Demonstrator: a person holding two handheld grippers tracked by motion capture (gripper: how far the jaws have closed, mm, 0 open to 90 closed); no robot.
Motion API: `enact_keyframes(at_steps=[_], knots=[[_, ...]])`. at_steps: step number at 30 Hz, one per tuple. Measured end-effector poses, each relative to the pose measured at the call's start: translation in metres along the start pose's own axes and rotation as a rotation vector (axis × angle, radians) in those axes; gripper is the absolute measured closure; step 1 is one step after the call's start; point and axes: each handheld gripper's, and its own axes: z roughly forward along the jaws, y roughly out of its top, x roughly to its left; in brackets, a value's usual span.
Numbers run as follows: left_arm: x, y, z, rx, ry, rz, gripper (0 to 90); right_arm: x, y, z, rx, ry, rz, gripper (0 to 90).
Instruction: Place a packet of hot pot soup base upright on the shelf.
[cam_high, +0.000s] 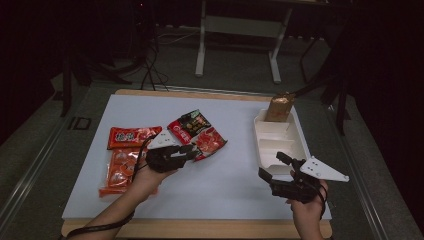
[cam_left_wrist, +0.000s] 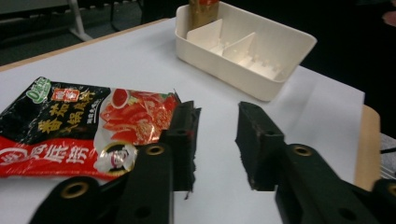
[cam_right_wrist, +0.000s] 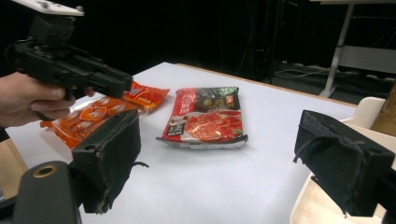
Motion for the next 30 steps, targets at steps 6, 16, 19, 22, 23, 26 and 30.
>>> enact_keyframes(at_steps=[6,16,19,22,23,26,30], knots=[[0.002,0.007,0.024,0.032,0.03,0.012,81.8,-0.002,-0.001,0.0,-0.004,-0.003,-0.012,14.4],[0.009,0.018,0.063,0.044,0.022,0.032,89.9,-0.001,-0.004,0.003,0.012,0.017,-0.025,14.6],[0.008,0.021,0.076,0.063,0.031,0.064,90.0,-0.002,-0.004,0.003,0.015,0.02,-0.023,14.6],[0.012,0.024,0.092,0.095,0.03,0.051,90.0,-0.002,-0.004,0.002,0.016,0.019,-0.019,14.6],[0.014,0.024,0.097,0.112,0.029,0.041,90.0,-0.002,-0.004,0.002,0.014,0.02,-0.022,14.6],[0.019,0.026,0.11,0.148,0.038,0.026,90.0,-0.003,-0.004,0.001,0.013,0.023,-0.025,14.6],[0.027,0.028,0.128,0.186,0.049,0.007,90.0,-0.004,-0.004,0.0,0.014,0.024,-0.027,14.6]])
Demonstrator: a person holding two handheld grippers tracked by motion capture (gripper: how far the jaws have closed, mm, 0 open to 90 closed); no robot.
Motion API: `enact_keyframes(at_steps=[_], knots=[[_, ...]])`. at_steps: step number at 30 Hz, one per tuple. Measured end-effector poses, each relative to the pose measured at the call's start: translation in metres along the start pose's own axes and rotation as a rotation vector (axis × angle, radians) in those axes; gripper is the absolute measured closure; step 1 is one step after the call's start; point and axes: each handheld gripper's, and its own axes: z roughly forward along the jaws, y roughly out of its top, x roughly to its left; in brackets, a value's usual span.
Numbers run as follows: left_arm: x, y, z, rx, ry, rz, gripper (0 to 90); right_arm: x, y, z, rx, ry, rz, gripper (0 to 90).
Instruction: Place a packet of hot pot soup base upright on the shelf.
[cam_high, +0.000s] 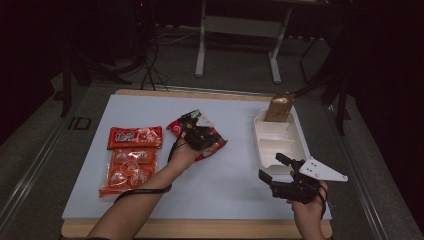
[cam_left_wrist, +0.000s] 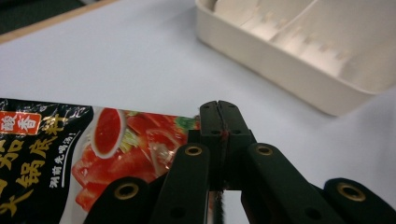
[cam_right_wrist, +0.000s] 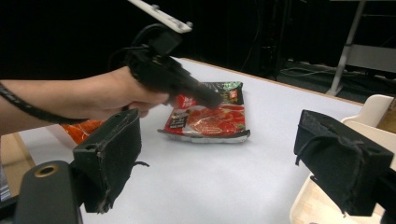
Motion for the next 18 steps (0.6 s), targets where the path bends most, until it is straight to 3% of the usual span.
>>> enact_keyframes(at_steps=[2,6,8,18], knots=[[0.003,0.003,0.008,0.016,0.002,-0.014,90.0,-0.001,0.0,0.0,0.002,0.003,0.005,14.6],[0.008,0.012,0.022,0.052,0.037,0.004,90.0,-0.002,-0.002,0.0,0.007,0.006,0.006,14.7],[0.01,0.016,0.029,0.064,0.033,-0.002,90.0,-0.002,-0.003,0.0,0.011,0.01,0.004,14.7],[0.008,0.026,0.065,0.197,0.048,0.003,90.0,0.0,-0.006,0.003,0.023,0.039,-0.005,14.7]])
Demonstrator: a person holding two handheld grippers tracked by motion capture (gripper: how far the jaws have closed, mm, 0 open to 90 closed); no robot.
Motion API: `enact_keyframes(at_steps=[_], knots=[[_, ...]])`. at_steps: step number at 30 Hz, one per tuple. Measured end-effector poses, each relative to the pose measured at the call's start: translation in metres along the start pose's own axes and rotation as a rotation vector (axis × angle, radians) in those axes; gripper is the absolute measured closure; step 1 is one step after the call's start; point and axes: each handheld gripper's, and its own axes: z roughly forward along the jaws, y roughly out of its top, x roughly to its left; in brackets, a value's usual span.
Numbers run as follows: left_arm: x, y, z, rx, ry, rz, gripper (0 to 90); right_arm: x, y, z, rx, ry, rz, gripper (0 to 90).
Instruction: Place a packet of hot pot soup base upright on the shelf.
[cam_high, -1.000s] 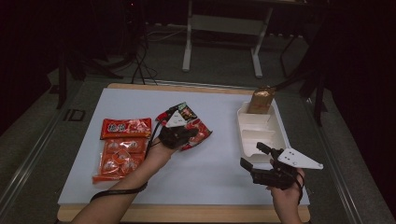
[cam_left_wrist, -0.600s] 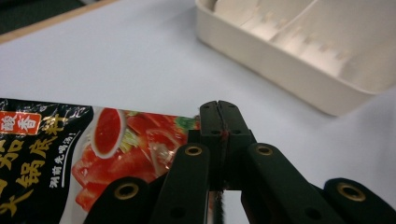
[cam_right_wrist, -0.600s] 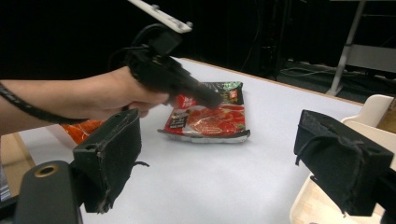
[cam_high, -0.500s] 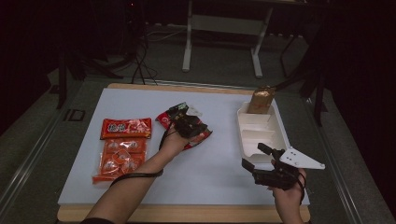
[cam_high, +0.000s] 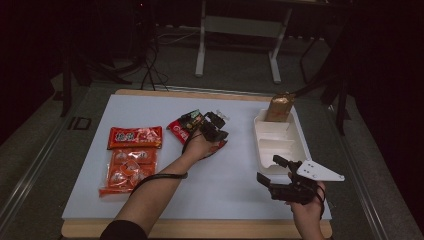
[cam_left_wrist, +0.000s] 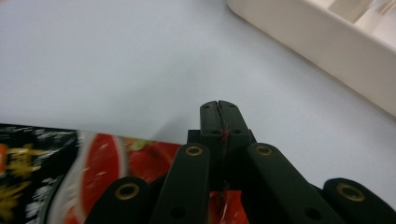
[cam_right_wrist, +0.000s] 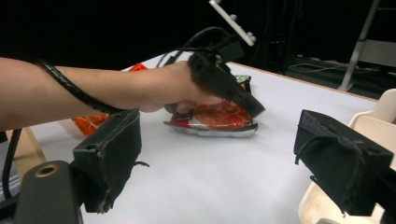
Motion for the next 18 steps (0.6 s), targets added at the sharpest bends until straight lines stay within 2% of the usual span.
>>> enact_keyframes(at_steps=[4,7,11,18], knots=[[-0.0027,0.0023,0.009,0.052,0.013,0.015,90.0,-0.0007,-0.0005,-0.0003,-0.001,0.0,0.002,14.7],[-0.0016,0.0027,0.0098,0.062,0.014,-0.011,90.0,-0.0016,-0.0006,-0.0009,-0.003,-0.001,0.002,14.7],[-0.0043,0.0023,0.0088,0.079,0.015,0.01,90.0,-0.0024,-0.0011,-0.0004,0.0,0.0,0.007,14.7],[-0.0097,-0.0022,0.004,0.099,0.008,0.017,90.0,-0.0017,-0.0011,-0.0003,0.001,0.003,0.008,14.8]])
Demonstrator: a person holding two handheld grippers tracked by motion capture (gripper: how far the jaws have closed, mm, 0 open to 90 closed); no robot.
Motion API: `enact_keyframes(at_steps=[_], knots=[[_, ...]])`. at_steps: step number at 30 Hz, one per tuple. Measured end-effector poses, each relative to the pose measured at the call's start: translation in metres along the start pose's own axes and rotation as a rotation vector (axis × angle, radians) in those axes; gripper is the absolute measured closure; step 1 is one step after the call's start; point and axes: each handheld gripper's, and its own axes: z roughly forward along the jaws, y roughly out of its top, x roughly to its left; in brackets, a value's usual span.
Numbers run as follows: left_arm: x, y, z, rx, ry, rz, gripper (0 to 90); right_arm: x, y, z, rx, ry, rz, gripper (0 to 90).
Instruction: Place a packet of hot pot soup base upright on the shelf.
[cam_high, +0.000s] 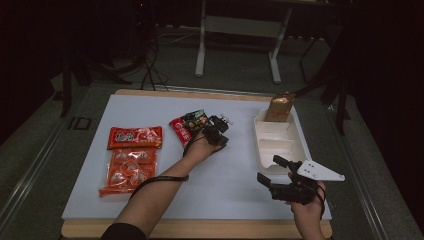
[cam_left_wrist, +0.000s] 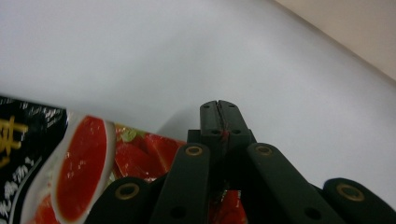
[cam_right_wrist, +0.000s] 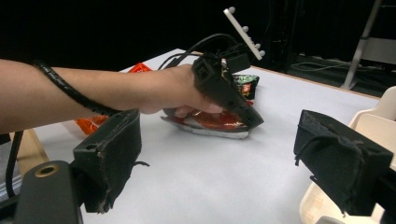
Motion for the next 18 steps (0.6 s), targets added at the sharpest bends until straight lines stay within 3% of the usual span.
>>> enact_keyframes(at_steps=[18], knots=[[-0.007,-0.031,-0.022,0.016,-0.058,-0.02,90.0,0.004,0.0,0.002,0.01,0.003,-0.005,14.8]])
